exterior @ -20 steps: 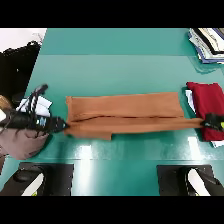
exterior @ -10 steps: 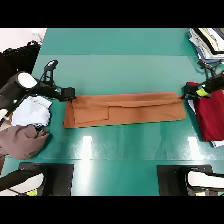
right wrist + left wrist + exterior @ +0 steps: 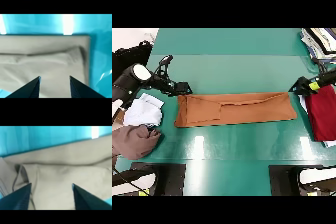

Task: Fold the shirts.

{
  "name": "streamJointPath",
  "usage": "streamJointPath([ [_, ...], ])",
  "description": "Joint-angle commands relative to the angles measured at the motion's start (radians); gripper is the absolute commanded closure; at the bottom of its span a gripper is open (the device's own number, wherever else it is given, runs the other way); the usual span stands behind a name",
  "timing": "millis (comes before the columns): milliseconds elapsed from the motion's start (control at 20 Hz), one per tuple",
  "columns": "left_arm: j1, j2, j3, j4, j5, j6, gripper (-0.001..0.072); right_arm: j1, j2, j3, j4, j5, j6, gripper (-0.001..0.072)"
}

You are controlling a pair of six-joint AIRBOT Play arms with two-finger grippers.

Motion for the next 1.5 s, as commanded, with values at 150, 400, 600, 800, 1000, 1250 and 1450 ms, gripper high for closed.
streamJointPath([
  [150, -0.001, -0.003, 0.046, -0.053, -0.101, 0.007, 0.0671, -0.172, -0.006, -0.197, 0.062, 0.050, -0.111, 0.0254],
  [400, -0.018, -0.005, 0.046, -0.101, -0.090, 0.006, 0.0673, -0.162, -0.093, -0.245, 0.168, -0.001, -0.151, 0.0255],
  [600, -0.116, -0.011, 0.046, -0.100, -0.018, 0.003, 0.0681, -0.079, -0.123, -0.245, 0.181, -0.008, -0.198, 0.0470],
  [800, -0.257, -0.095, 0.060, -0.122, 0.076, -0.030, 0.0681, -0.031, -0.093, -0.197, 0.182, 0.043, -0.240, 0.0701],
  [1000, -0.391, -0.266, 0.171, -0.158, 0.112, -0.029, 0.0682, 0.021, 0.051, -0.062, 0.182, 0.080, -0.153, 0.0701],
  [1250, -0.498, -0.455, 0.319, -0.158, 0.108, -0.034, 0.0682, 0.158, 0.219, 0.107, 0.182, 0.081, -0.047, 0.0701],
  [1450, -0.510, -0.500, 0.328, -0.237, 0.162, -0.054, 0.0681, 0.285, 0.245, 0.210, 0.248, 0.082, 0.008, 0.0701],
])
